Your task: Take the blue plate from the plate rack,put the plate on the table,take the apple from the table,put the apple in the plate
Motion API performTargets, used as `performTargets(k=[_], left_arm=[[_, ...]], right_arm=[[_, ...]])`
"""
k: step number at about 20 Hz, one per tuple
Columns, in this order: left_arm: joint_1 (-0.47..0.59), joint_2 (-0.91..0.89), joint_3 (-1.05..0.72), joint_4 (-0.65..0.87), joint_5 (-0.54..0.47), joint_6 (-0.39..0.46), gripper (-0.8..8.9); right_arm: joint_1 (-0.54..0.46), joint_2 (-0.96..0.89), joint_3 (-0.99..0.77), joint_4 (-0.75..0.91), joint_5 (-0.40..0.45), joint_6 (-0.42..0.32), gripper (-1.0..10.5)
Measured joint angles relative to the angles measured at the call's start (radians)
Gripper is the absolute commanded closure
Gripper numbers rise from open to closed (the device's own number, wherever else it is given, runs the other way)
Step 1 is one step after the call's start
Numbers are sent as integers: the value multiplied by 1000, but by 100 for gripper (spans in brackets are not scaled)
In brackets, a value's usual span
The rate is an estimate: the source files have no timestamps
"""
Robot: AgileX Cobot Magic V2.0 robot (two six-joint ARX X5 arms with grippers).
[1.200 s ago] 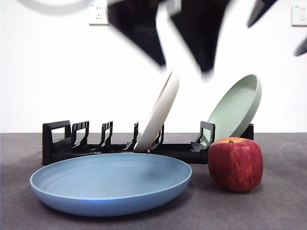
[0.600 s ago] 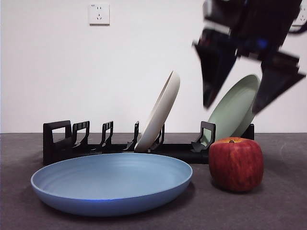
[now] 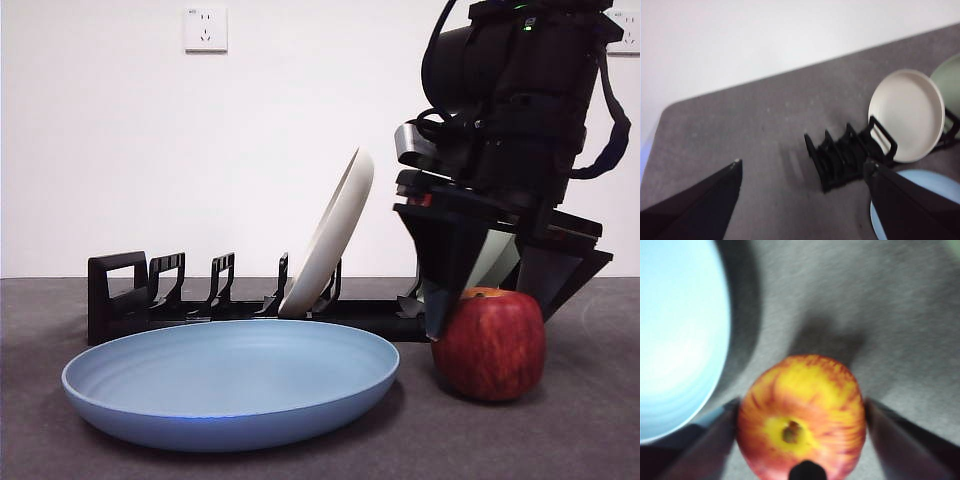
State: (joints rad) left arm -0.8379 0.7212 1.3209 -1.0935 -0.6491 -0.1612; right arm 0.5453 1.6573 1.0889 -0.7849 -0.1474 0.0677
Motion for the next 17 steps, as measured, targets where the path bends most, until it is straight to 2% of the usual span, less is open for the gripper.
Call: performTargets(k=[5,9,13,15,17], left_arm=[[0,36,-11,-15,1,-43,408],[0,111,-91,48,1,-49,409],[10,193,-203,117,4,-49,410],[51,193,-252,123,-12,-49,490],[119,179,-299,121,-29,-49,509]], right_arm=[[4,-24,4,-22,1,15,957],[39,-148,29,-29,0,44,958],[130,-188,136,-24,0,60,959],[184,-186,169,10,0,64,959],[232,-184,180,89,0,76,959]])
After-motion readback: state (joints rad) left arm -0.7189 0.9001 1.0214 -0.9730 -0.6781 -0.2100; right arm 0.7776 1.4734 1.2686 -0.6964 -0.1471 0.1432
